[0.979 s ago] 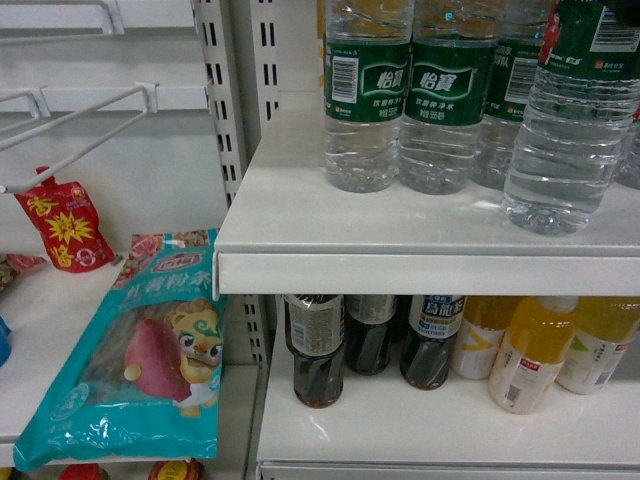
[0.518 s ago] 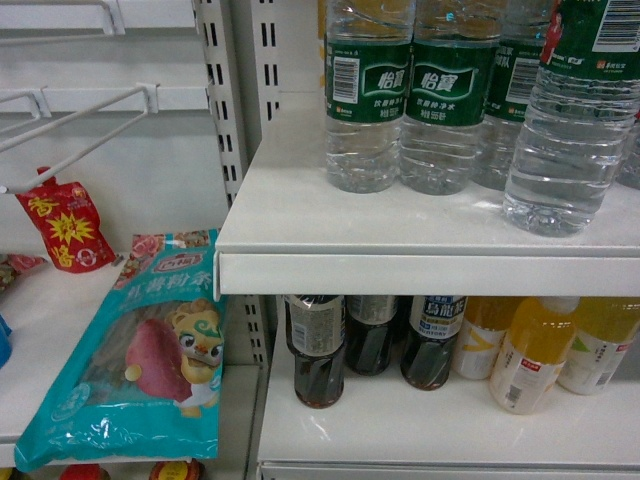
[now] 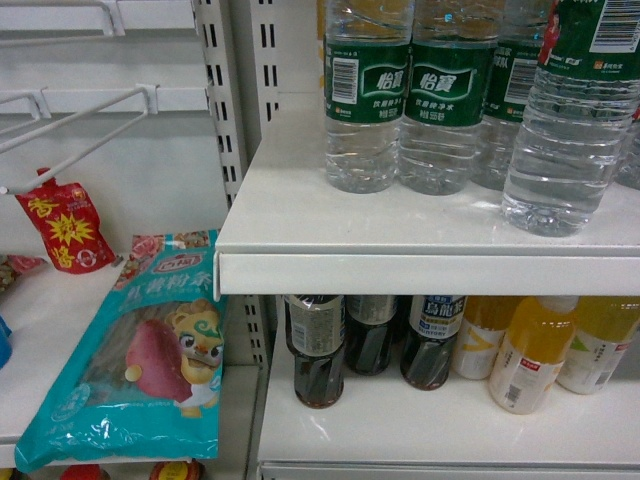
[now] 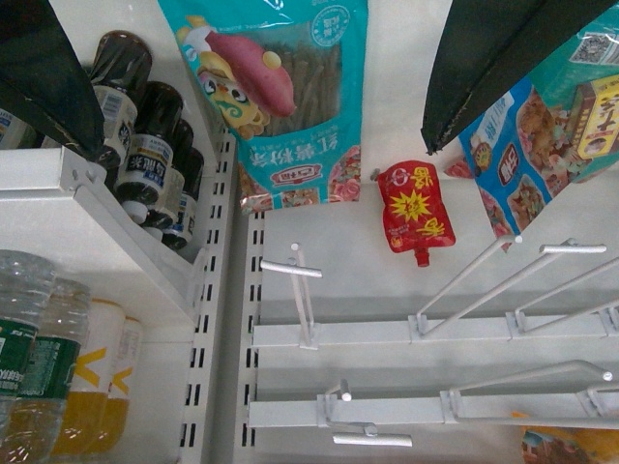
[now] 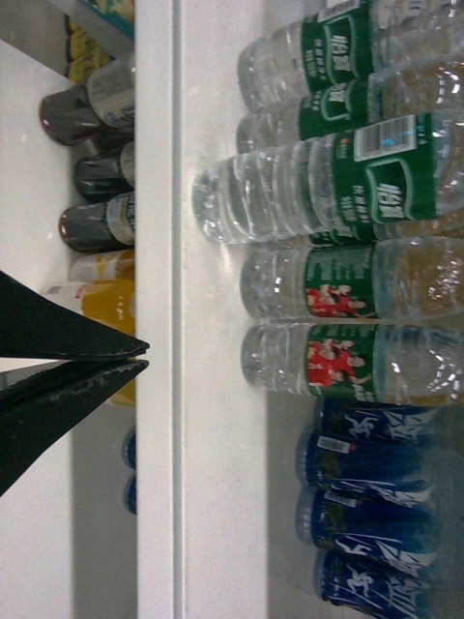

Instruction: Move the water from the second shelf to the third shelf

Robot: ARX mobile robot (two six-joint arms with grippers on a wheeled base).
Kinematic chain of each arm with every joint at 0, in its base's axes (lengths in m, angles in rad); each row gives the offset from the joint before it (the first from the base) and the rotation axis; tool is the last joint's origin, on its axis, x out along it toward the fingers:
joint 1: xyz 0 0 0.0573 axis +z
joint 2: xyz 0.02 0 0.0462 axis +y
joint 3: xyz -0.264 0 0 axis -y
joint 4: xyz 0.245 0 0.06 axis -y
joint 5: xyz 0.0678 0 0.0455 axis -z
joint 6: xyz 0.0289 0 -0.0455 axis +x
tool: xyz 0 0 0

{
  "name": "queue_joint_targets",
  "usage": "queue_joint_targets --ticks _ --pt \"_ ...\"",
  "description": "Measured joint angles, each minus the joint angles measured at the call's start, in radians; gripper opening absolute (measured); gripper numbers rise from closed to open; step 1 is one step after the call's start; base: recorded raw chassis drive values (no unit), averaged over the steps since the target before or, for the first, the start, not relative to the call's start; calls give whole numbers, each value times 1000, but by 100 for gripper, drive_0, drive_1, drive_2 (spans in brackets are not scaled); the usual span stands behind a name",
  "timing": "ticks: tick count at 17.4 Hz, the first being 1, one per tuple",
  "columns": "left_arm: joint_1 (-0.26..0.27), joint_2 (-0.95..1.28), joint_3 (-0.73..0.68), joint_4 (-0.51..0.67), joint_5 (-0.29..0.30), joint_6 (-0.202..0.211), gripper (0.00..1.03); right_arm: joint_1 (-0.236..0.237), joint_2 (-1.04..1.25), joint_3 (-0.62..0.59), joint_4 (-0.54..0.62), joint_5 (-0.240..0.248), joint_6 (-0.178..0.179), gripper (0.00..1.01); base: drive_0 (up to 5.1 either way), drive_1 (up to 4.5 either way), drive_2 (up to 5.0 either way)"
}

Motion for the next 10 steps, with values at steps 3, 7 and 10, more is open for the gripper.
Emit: queue_joint_targets --ticks 3,7,10 --pt "0 0 0 0 0 0 98 0 -109 -31 -31 0 0 2 0 0 0" --pt "0 0 0 0 0 0 98 0 -132 -69 -31 0 0 2 0 0 0" --pt "0 0 0 0 0 0 98 0 -142 -82 -28 0 0 2 0 0 0"
